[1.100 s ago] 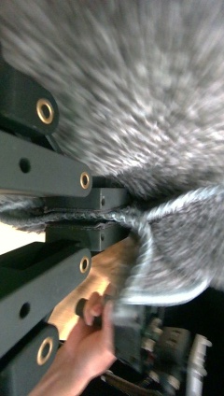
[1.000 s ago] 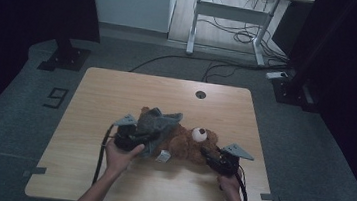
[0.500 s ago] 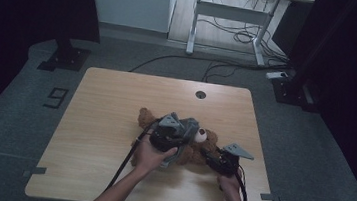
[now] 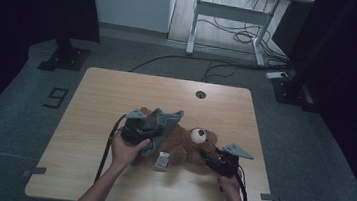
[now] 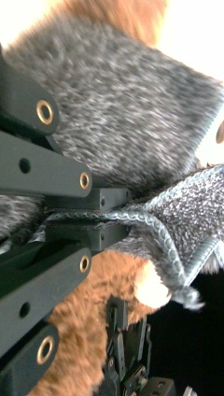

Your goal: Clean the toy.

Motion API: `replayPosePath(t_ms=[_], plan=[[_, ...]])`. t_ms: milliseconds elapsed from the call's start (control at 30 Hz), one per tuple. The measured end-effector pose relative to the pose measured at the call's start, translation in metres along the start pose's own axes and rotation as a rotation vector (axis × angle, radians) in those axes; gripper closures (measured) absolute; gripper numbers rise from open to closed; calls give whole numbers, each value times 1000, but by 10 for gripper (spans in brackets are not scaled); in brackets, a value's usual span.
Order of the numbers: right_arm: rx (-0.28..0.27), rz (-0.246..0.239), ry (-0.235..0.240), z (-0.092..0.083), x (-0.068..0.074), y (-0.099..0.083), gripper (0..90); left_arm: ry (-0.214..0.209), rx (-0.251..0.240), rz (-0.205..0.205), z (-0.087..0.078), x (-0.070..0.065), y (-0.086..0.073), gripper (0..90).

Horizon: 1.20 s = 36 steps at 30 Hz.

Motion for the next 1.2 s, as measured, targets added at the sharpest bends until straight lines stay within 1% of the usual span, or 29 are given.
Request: replayPosePath(t_ms=[67,133,200,233,267,300,333,367,400,467,500,533,567,600,633,667,700,767,800,833,867,900,967,1000,1033,1067,1100,1167,1200], plan=[[-4,-2,0,0,0,0,501,9,1,-33,-6,13,-4,851],[-3,-7,2,0,1,-1,501,37,1,-48,-9,24,-8,851],[-2,-9,3,-1,1,-1,501,70,26,-56,-8,35,-16,852],[-3,-9,4,-1,1,-1,500,70,46,-61,-5,38,-21,852],[-2,-9,6,0,1,-1,501,70,67,-58,-1,39,-28,851],[-1,-11,6,0,1,-1,500,90,92,-41,5,39,-35,852],[0,-14,5,0,1,-1,500,102,103,-32,7,39,-38,853],[2,-15,4,0,1,-1,501,132,131,-7,13,39,-45,854],[3,-16,3,0,1,-1,500,145,139,-1,15,40,-50,855],[2,-19,1,0,2,-1,500,139,142,-29,15,46,-54,854],[4,-21,0,-1,2,-2,500,151,157,-31,15,49,-57,853],[1,-18,-1,-1,2,-2,500,177,185,-20,15,52,-62,853],[0,-16,-2,-1,2,-2,499,185,199,-17,16,55,-65,851],[0,-15,-3,-1,2,-2,499,172,191,-29,16,56,-68,851],[2,-13,-3,-1,2,-2,498,167,189,-30,13,56,-68,850],[2,-12,-2,-1,2,-3,498,170,189,-23,10,55,-66,848],[-1,-11,-1,-1,2,-3,498,170,173,-15,4,54,-62,848],[0,-8,-1,-1,1,-3,498,149,104,0,-11,47,-47,847],[0,-7,-1,-1,1,-3,498,134,60,5,-20,41,-37,846],[1,-5,-1,-1,1,-3,498,117,23,16,-29,34,-27,846],[1,-5,-2,-1,1,-2,498,105,-19,40,-37,22,-15,847],[1,-6,-5,0,1,-2,498,97,-39,58,-41,15,-8,846],[4,-7,-9,0,1,-2,498,77,-69,106,-45,-6,5,846],[4,-7,-10,0,1,-2,497,57,-70,130,-43,-18,8,846],[4,-7,-10,-1,1,-2,497,39,-65,139,-40,-25,9,846],[2,-5,-10,-1,1,-2,497,15,-52,150,-35,-34,8,845],[3,-5,-10,-1,1,-2,496,4,-32,166,-29,-42,6,844],[3,-6,-7,-1,1,-2,496,4,7,200,-14,-52,-1,843],[2,-5,-5,-1,1,-2,496,9,47,216,-3,-55,-9,842]])
Point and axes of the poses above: each handheld gripper's, and its own axes: z roughly forward along the jaws, y roughly out of its top, x roughly to its left, the point moved 7 cm from there along z, roughly forward along the jaws
